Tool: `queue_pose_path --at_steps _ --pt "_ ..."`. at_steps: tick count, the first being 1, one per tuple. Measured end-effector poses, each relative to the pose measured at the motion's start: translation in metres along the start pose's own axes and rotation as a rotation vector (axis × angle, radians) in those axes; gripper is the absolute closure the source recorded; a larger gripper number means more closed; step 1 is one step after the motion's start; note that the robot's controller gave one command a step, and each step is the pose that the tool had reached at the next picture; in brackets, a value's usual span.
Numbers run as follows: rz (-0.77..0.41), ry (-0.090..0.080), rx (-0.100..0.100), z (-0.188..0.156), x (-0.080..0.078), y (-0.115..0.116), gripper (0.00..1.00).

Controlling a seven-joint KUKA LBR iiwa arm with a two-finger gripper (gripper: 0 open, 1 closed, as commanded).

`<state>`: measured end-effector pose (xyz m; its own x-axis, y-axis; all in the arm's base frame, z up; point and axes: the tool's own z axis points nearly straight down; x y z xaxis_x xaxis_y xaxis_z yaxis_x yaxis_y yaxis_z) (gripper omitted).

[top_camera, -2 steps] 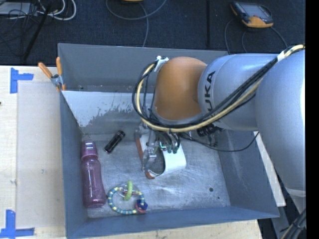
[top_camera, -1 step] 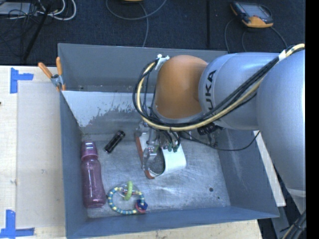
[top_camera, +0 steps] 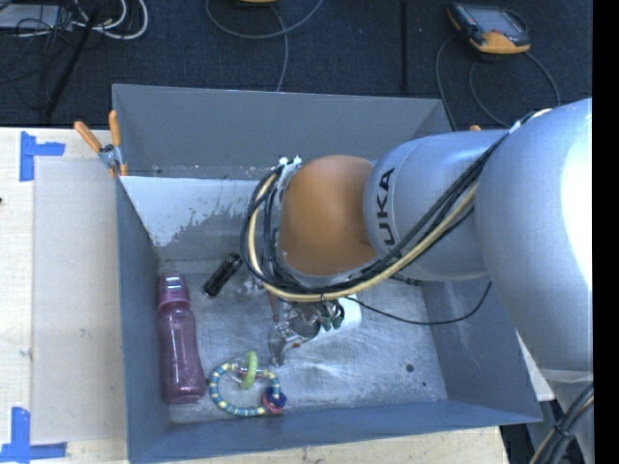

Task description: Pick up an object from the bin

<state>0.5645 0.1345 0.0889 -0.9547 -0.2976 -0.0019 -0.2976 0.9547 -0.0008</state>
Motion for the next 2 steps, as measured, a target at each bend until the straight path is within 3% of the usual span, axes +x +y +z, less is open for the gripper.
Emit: queue_pose_path --at_steps 1,2 --pt "-0.146 0.006 -0.002 -0.007 0.012 0.013 0.00" --pt "-0.058 0.002 -0.001 -0.015 0.035 0.025 0.00"
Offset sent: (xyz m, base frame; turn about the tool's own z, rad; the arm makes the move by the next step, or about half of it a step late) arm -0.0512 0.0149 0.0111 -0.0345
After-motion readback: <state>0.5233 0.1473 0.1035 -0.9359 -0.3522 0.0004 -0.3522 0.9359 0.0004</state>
